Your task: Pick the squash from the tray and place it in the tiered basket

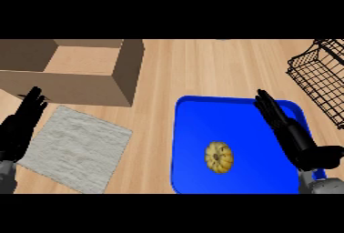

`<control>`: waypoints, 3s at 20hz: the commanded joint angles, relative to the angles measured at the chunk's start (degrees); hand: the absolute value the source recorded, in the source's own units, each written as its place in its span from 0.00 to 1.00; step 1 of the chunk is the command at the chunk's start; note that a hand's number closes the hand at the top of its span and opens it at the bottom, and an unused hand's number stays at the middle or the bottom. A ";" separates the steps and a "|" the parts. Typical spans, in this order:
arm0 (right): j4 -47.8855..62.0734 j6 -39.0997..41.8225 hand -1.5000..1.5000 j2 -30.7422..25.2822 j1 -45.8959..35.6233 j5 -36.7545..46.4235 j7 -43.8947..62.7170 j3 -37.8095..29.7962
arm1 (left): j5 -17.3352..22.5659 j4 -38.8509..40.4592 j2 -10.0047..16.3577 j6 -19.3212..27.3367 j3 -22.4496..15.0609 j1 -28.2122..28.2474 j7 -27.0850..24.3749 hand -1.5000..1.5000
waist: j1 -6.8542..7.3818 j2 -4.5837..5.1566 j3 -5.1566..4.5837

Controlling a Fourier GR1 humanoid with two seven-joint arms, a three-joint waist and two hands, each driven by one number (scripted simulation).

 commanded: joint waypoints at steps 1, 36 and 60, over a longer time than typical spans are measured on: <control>-7.53 -6.98 1.00 1.08 1.47 9.32 0.39 3.60 | -1.12 -0.90 -0.91 0.60 0.34 3.50 -1.39 0.50 | -1.51 0.18 -0.74; -32.55 -1.07 0.00 11.30 16.59 111.30 60.20 25.17 | -11.15 -2.08 -15.97 13.75 -12.13 9.13 -1.20 0.50 | -2.47 0.25 -1.30; -12.43 21.31 0.00 23.36 3.58 116.93 84.51 35.82 | -13.18 -4.32 -17.66 12.91 -13.53 10.27 -0.66 0.50 | -0.52 0.68 -0.75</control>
